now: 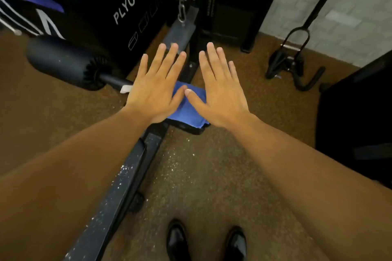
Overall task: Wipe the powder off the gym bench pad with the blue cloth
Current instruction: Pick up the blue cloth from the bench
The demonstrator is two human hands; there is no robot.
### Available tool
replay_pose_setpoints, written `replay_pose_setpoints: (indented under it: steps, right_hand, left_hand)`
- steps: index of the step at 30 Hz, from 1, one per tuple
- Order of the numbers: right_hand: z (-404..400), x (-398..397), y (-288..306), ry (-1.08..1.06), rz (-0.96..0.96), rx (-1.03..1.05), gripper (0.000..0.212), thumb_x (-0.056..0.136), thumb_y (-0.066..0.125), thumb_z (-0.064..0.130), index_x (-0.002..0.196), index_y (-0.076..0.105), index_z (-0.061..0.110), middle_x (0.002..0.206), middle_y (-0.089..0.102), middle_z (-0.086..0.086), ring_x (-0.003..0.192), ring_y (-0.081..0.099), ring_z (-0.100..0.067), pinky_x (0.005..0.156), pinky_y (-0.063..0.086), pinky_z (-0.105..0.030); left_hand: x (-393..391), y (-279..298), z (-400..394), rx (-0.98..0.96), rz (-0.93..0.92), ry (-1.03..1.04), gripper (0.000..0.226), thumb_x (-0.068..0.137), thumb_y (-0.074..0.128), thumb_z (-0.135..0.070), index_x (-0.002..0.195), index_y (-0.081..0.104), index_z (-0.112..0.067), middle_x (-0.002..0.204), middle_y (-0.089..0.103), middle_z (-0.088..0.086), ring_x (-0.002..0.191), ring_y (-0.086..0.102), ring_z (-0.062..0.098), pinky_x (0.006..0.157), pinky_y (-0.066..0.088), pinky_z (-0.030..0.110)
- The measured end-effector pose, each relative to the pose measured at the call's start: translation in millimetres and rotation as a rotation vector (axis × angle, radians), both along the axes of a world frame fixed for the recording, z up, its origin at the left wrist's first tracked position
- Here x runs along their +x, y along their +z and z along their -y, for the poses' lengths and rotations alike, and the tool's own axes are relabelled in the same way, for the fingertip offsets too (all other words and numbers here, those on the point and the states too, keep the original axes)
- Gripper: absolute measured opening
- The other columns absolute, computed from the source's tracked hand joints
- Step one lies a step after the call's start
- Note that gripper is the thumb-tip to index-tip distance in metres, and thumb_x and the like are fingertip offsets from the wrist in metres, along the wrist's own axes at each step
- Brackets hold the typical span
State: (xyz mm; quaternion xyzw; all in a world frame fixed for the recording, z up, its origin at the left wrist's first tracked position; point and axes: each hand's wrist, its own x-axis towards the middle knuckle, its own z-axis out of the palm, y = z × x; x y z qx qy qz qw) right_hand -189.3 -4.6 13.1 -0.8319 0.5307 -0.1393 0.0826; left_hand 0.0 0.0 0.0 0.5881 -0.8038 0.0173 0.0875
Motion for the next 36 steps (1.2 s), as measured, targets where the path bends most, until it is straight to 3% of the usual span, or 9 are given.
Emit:
replay_pose_setpoints:
  steps: [8,11,14,23,32,36]
  right_hand:
    - [-8,25,-42,0.155,-0.060,-0.045,0.088,0.092,0.038,0.065,0.154,0.019,0.006,0.163,0.010,-0.014,0.150,0.005,-0.030,0.121,0.011,-0.049]
    - [-8,24,-48,0.167,-0.109,-0.088,0.095,0.087,0.039,0.075,0.153,0.023,0.007,0.162,0.018,-0.011,0.149,0.015,-0.028,0.119,0.017,-0.046]
    - [-8,21,-52,0.189,-0.122,-0.120,0.091,0.089,0.039,0.072,0.152,0.026,0.007,0.160,0.025,-0.010,0.147,0.023,-0.026,0.118,0.021,-0.044]
    - [-9,25,-53,0.179,-0.122,-0.144,0.067,0.101,0.031,0.051,0.148,0.033,0.004,0.155,0.034,-0.014,0.143,0.031,-0.027,0.116,0.024,-0.043]
    - [-18,64,-30,0.250,0.015,-0.073,0.060,0.103,0.036,0.039,0.150,0.026,0.003,0.157,0.029,-0.016,0.145,0.028,-0.026,0.117,0.022,-0.039]
    - [-33,102,-31,0.332,0.050,-0.050,0.061,0.103,0.038,0.036,0.150,0.025,-0.001,0.157,0.027,-0.020,0.146,0.026,-0.028,0.118,0.022,-0.040]
  left_hand:
    - [39,-43,0,-0.072,-0.096,-0.273,0.075,0.096,0.033,-0.055,0.150,0.032,-0.003,0.158,0.029,0.014,0.148,0.021,0.029,0.120,0.015,0.051]
    - [49,-47,6,-0.089,-0.074,-0.386,0.081,0.093,0.039,-0.059,0.148,0.035,-0.001,0.155,0.035,0.015,0.145,0.028,0.030,0.119,0.019,0.050]
    - [55,-49,9,-0.092,-0.063,-0.444,0.084,0.091,0.045,-0.062,0.148,0.035,0.000,0.154,0.036,0.016,0.144,0.032,0.031,0.119,0.021,0.049]
    - [53,-52,9,-0.179,-0.008,-0.443,0.069,0.101,0.041,-0.052,0.144,0.040,0.001,0.149,0.042,0.019,0.139,0.040,0.033,0.117,0.027,0.046]
    - [92,-18,-12,0.031,-0.091,-0.393,0.060,0.102,0.035,-0.034,0.149,0.027,0.002,0.155,0.032,0.021,0.144,0.026,0.025,0.119,0.020,0.038]
    - [128,-14,-40,0.023,-0.050,-0.329,0.052,0.100,0.040,-0.018,0.145,0.032,0.006,0.148,0.039,0.027,0.139,0.037,0.034,0.116,0.027,0.041]
